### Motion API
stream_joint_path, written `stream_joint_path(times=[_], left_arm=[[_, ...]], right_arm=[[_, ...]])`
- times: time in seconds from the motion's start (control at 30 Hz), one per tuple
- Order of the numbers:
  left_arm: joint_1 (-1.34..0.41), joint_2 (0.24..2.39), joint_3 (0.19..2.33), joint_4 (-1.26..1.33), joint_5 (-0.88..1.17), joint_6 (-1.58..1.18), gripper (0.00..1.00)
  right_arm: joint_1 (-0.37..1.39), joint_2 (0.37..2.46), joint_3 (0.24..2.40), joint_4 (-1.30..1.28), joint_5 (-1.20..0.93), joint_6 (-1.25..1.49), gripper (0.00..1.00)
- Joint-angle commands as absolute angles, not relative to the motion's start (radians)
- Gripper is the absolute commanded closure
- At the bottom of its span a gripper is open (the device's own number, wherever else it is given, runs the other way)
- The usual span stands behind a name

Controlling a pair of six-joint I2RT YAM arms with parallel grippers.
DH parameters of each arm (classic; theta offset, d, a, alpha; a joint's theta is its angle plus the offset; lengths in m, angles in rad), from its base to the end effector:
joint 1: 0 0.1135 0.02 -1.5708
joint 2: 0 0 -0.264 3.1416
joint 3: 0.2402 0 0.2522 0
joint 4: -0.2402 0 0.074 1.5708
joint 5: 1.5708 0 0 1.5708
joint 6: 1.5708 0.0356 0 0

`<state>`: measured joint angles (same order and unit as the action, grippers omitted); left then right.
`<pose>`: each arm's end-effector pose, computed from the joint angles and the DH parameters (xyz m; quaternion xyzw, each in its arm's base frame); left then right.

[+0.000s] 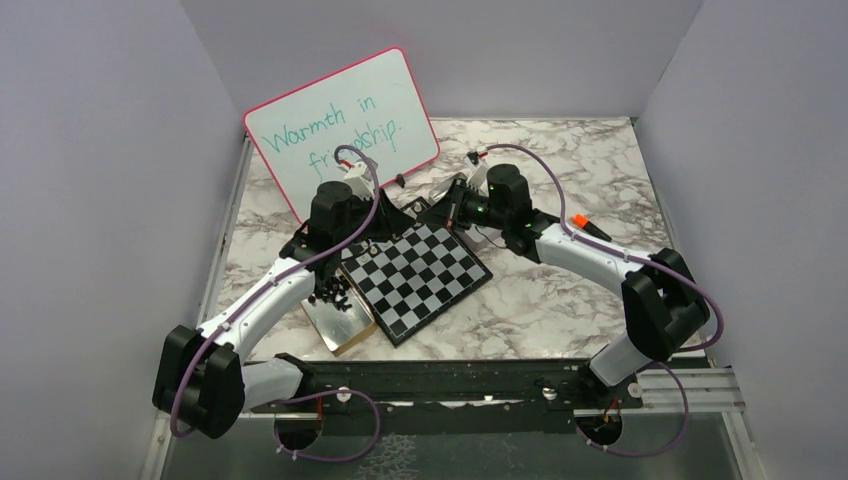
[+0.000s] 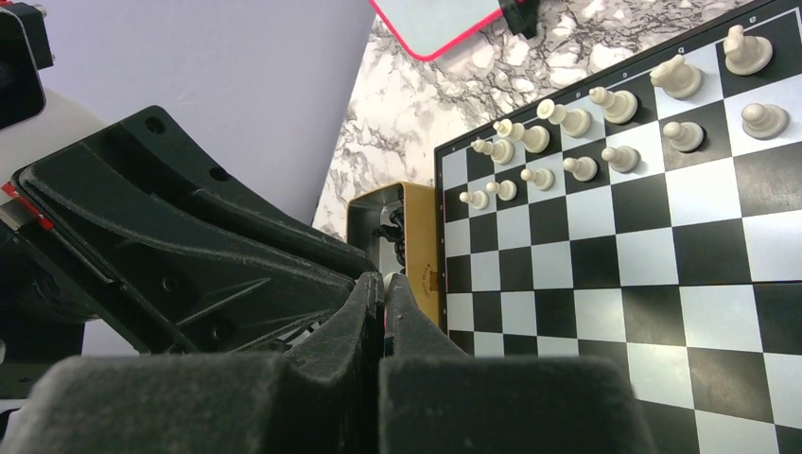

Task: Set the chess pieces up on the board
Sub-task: Place the chess piece on the chessboard.

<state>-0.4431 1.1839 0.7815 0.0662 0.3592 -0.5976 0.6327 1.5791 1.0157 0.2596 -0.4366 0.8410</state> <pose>0.2391 -0.1273 0.2819 0.0412 0.8079 -0.4095 0.4217 0.2836 0.2266 0.2656 -0.0457 0.7959 0.5176 0.3107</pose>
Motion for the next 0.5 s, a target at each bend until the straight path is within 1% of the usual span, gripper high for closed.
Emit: stream_joint_path(times=[0.0,0.13,0.2,0.3,0.4,0.47], left_arm=[[-0.448,1.175,0.788,0.109,0.379,-0.607,0.86],[-0.448,1.173,0.783,0.1,0.381,-0.609,0.87],[-0.448,1.176,0.783,0.097,0.392,-0.61,0.9],[-0.448,1.181,0.782,0.091,0.418,-0.606,0.98],[-0.448,1.179,0.785,0.069,0.43,-0.604,1.0],[-0.448,1.171,0.79,0.038,0.422,-0.593,1.0]], right_arm=[[0.627,1.575,1.002,0.301,-0.456,0.848,0.99],[0.628,1.572,1.001,0.309,-0.453,0.848,0.99],[0.628,1.573,1.002,0.31,-0.453,0.85,0.99],[0.628,1.577,0.993,0.327,-0.465,0.862,0.99],[0.627,1.565,0.98,0.338,-0.467,0.867,0.99],[0.628,1.553,0.976,0.335,-0.465,0.857,0.94]])
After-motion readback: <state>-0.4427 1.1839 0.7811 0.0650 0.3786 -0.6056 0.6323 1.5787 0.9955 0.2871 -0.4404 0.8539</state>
